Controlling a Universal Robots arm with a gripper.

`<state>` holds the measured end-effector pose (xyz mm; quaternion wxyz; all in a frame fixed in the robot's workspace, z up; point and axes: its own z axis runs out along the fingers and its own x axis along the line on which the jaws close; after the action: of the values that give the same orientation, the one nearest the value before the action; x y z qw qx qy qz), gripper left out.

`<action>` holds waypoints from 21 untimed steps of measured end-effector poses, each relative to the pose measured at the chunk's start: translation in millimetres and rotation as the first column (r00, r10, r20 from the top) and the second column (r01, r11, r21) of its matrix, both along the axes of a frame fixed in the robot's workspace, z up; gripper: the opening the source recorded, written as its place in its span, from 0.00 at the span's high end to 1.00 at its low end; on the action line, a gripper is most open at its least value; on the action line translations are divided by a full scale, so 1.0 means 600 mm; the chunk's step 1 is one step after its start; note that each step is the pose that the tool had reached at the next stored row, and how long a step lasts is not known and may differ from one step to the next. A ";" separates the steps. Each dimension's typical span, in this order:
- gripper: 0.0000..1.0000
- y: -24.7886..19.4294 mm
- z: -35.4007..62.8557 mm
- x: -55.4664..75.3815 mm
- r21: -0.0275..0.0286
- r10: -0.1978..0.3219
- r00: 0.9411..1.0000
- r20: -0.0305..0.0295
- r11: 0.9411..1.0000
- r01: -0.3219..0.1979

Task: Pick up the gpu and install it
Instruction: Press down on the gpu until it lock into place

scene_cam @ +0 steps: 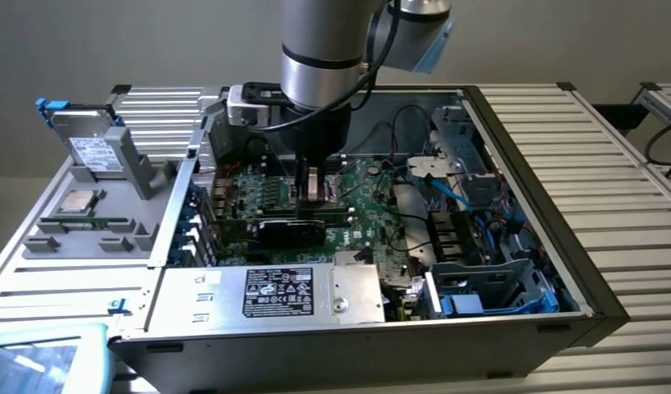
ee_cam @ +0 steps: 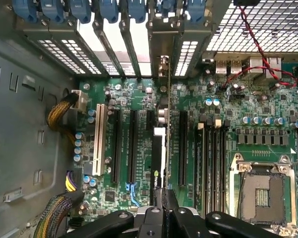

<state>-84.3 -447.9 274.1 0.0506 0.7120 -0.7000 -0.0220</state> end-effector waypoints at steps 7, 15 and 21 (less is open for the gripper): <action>0.88 0.0001 -0.001 -0.001 0.000 0.001 0.999 0.037 1.000 -0.001; 0.88 0.0000 -0.011 -0.002 0.000 0.000 0.999 0.037 1.000 0.000; 0.88 0.0000 -0.017 -0.002 -0.001 0.000 0.999 0.038 1.000 0.000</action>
<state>-85.2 -447.9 263.8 0.0377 0.7124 -0.7007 -0.0085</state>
